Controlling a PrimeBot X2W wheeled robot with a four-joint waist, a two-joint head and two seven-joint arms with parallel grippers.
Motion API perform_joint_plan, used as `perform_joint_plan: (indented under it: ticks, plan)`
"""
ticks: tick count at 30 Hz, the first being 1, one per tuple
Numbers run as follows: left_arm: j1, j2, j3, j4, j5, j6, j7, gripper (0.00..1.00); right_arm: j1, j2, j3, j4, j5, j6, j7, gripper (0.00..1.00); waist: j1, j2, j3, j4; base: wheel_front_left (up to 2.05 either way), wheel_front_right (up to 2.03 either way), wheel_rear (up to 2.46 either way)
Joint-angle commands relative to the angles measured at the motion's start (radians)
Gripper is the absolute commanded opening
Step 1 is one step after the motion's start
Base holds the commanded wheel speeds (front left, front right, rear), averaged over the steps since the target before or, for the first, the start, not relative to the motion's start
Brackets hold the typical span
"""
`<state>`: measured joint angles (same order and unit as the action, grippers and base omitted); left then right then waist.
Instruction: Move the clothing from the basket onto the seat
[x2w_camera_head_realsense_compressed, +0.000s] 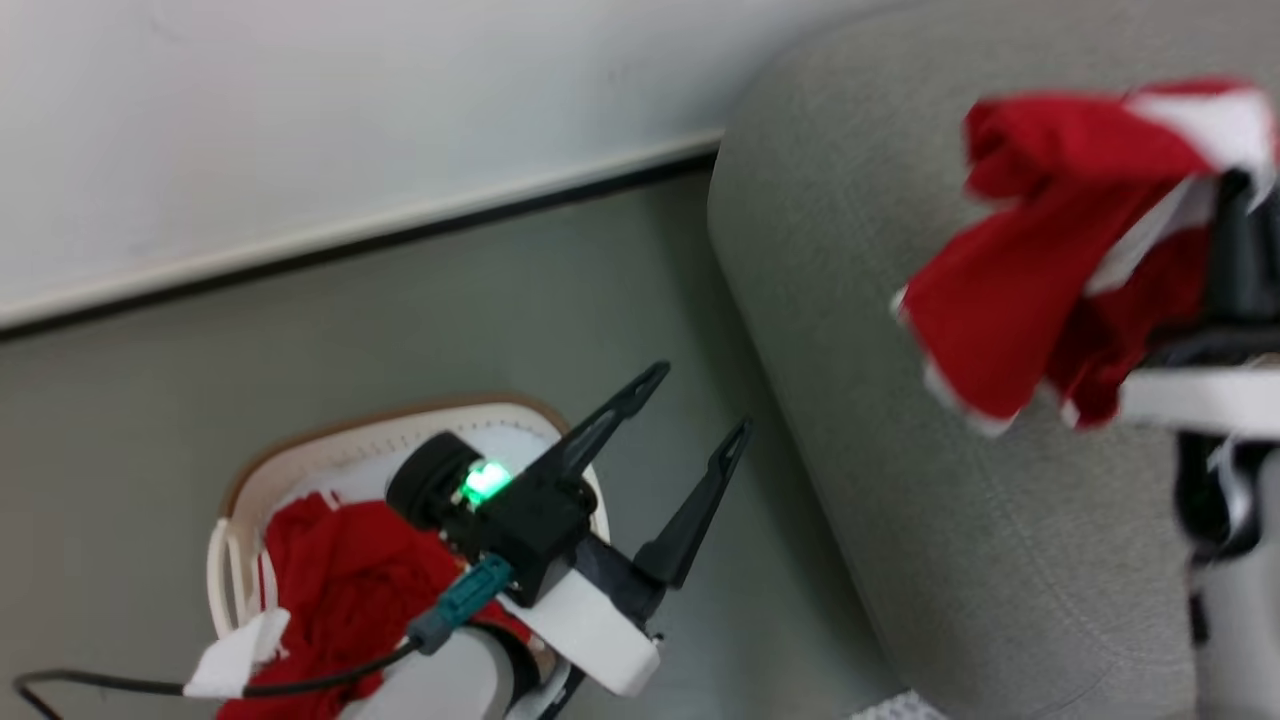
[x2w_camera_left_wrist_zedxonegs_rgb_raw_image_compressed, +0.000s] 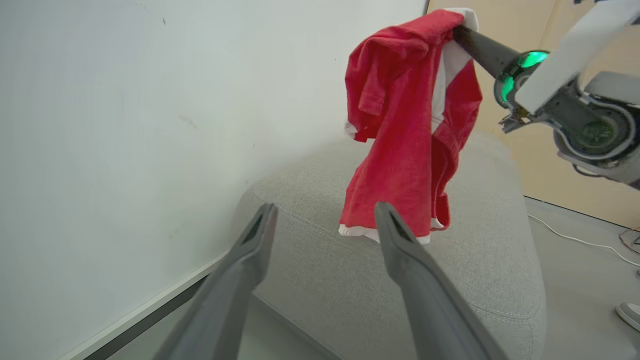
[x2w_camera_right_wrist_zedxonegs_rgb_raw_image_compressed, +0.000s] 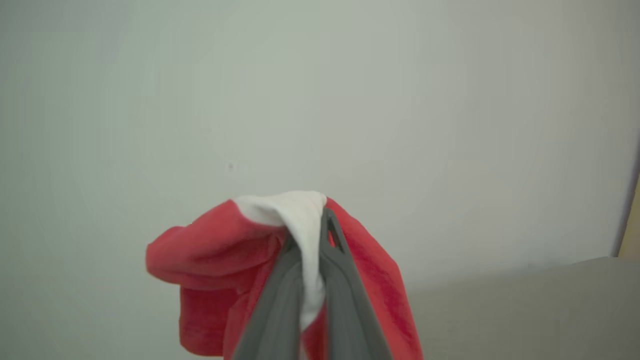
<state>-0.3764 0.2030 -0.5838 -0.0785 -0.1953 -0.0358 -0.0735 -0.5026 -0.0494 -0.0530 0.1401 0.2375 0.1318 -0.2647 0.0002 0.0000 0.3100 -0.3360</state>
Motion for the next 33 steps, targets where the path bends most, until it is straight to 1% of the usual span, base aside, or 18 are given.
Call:
perform_joint_plan:
  ticks: [1, 4, 7, 11, 14, 17, 20, 23, 26, 27, 28, 29, 31, 33]
  plan:
    - [-0.034, 0.009, 0.003, -0.009, 0.011, -0.010, -0.009, 1.00, -0.068, -0.002, -0.041, 0.028, -0.010, -0.002, 0.000, 0.00, -0.0002, 0.0000, 0.127, 0.051, 0.00, 0.00, 0.00]
    - [-0.085, 0.018, 0.006, -0.011, 0.016, -0.027, -0.023, 1.00, -0.225, 0.000, -0.132, 0.114, -0.041, -0.002, 0.007, 0.00, -0.0002, 0.0000, 0.212, 0.086, 0.00, 0.00, 0.00]
    - [-0.144, 0.019, 0.012, -0.008, 0.022, -0.039, -0.040, 1.00, -0.399, -0.015, -0.241, 0.173, -0.149, -0.002, 0.031, 0.00, -0.0002, 0.0000, 0.296, 0.126, 0.00, 0.00, 0.00]
    - [-0.202, 0.009, 0.024, 0.007, 0.016, -0.044, -0.066, 1.00, -0.605, -0.058, -0.393, 0.237, -0.263, -0.002, 0.082, 0.00, -0.0002, 0.0000, 0.384, 0.186, 0.00, 0.00, 0.00]
    - [-0.224, -0.006, 0.035, 0.031, -0.001, -0.041, -0.102, 1.00, -0.706, -0.102, -0.512, 0.281, -0.368, -0.002, 0.104, 0.00, -0.0002, 0.0000, 0.415, 0.235, 0.00, 0.00, 0.00]
    - [-0.228, -0.016, 0.042, 0.060, -0.012, -0.038, -0.124, 1.00, -0.747, -0.144, -0.630, 0.323, -0.476, -0.002, 0.117, 0.00, -0.0002, 0.0000, 0.430, 0.278, 0.00, 0.00, 0.00]
    - [-0.217, -0.017, 0.050, 0.082, -0.022, -0.032, -0.144, 1.00, -0.737, -0.168, -0.747, 0.374, -0.578, -0.002, 0.123, 0.00, -0.0002, 0.0000, 0.432, 0.308, 0.00, 0.00, 0.00]
    - [-0.202, -0.010, 0.062, 0.098, -0.034, -0.025, -0.156, 1.00, -0.694, -0.149, -0.865, 0.437, -0.667, -0.002, 0.128, 0.00, -0.0002, 0.0000, 0.428, 0.318, 0.00, 0.00, 0.00]
    - [-0.189, -0.004, 0.072, 0.112, -0.044, -0.021, -0.165, 1.00, -0.671, -0.134, -0.963, 0.483, -0.745, -0.002, 0.103, 0.00, -0.0002, 0.0000, 0.412, 0.313, 0.00, 0.00, 0.00]
    - [-0.184, -0.002, 0.074, 0.116, -0.047, -0.018, -0.168, 1.00, -0.666, -0.124, -0.985, 0.502, -0.764, -0.002, 0.091, 0.21, -0.0002, 0.0000, 0.403, 0.308, 0.00, 0.00, 0.00]
    - [-0.178, 0.001, 0.078, 0.120, -0.046, -0.017, -0.170, 1.00, -0.661, -0.112, -1.000, 0.523, -0.785, -0.002, 0.079, 0.39, -0.0002, 0.0000, 0.392, 0.302, 0.00, 0.00, 0.00]
    - [-0.171, 0.004, 0.081, 0.123, -0.047, -0.014, -0.171, 1.00, -0.656, -0.104, -1.012, 0.539, -0.802, -0.002, 0.064, 1.00, -0.0002, 0.0000, 0.379, 0.295, 0.00, 0.00, 0.00]
    - [-0.158, 0.010, 0.086, 0.129, -0.051, -0.007, -0.171, 1.00, -0.643, -0.098, -1.028, 0.569, -0.822, -0.002, 0.038, 1.00, -0.0002, 0.0000, 0.346, 0.279, 0.00, 0.00, 0.00]
    - [-0.142, 0.013, 0.093, 0.136, -0.057, 0.001, -0.175, 1.00, -0.622, -0.091, -1.023, 0.604, -0.843, -0.002, 0.018, 1.00, -0.0002, 0.0000, 0.304, 0.261, 0.00, 0.00, 0.00]
